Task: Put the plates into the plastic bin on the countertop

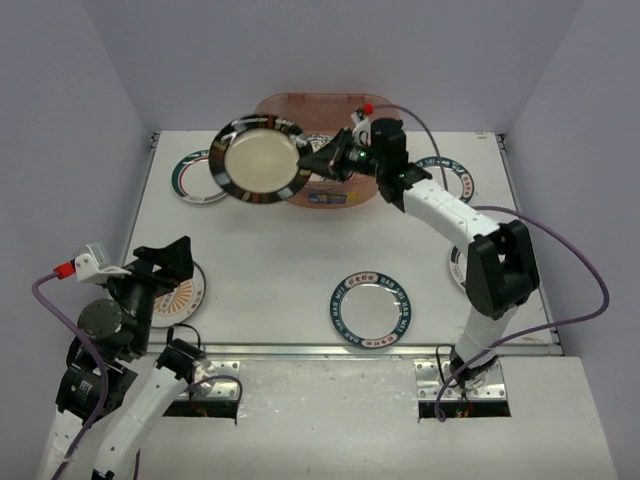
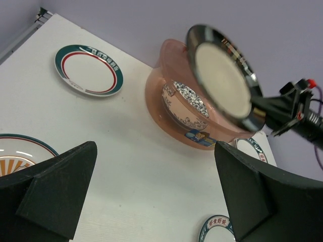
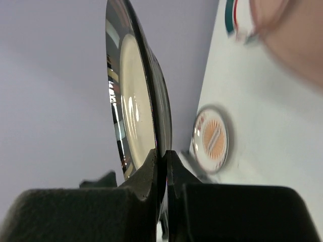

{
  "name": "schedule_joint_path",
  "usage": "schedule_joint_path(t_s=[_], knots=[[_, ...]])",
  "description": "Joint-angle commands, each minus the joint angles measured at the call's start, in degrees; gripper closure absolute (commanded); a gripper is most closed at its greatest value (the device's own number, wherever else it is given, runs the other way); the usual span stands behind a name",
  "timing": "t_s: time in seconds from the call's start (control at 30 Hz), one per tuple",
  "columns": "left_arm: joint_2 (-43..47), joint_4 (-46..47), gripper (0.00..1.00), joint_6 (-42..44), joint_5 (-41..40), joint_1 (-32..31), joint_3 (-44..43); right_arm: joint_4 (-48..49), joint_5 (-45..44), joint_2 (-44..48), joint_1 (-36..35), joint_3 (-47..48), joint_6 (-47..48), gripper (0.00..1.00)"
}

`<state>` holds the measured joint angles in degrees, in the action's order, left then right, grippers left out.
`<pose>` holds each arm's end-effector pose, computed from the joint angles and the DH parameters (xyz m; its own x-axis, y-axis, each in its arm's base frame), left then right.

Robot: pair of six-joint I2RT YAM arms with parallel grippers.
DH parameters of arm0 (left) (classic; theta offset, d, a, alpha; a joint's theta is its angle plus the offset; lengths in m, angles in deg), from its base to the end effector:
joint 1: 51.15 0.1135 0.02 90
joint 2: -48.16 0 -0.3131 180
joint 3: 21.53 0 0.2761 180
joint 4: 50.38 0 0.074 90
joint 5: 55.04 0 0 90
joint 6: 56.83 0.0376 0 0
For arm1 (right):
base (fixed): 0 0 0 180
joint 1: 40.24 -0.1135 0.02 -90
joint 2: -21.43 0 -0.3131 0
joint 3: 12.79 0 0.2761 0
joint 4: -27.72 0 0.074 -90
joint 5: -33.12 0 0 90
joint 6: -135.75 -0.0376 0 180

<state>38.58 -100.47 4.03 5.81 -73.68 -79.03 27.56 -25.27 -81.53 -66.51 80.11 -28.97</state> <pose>0.0098 0.0157 0.3665 0.0254 -0.4710 -0.8818 -0.1174 0.8746 -0.4705 0.4095 0.2241 0.3516 -0.8517 0.4958 -0.1696 -0.0678 0.2168 0.9739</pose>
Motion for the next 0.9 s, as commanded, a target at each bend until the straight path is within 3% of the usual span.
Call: schedule_joint_path(t_s=[0.0, 0.2, 0.27, 0.57, 0.8, 0.87], knots=[[0.26, 1.5, 0.0, 0.32, -0.47, 0.29, 0.21, -12.21, 0.33, -7.78, 8.63, 21.45, 8.85, 1.0], [-0.33, 1.72, 0.0, 0.51, -0.37, 0.29, 0.3, -28.02, 0.45, -24.2, 15.65, 43.4, 16.86, 1.0], [-0.65, 1.64, 0.0, 0.58, -0.38, 0.29, 0.21, -29.86, 0.89, -27.4, 16.38, 46.83, 17.92, 1.0], [-1.05, 1.68, 0.0, 0.67, -0.38, 0.29, 0.21, -27.64, -1.08, -34.97, 17.36, 50.25, 22.85, 1.0], [-1.23, 1.77, 0.0, 0.76, -0.3, 0.29, 0.21, -26.97, -0.65, -34.23, 16.61, 46.59, 26.09, 1.0], [-1.22, 1.76, 0.0, 0.76, -0.3, 0.29, 0.21, -28.08, -1.42, -33.85, 16.37, 46.85, 27.32, 0.91]])
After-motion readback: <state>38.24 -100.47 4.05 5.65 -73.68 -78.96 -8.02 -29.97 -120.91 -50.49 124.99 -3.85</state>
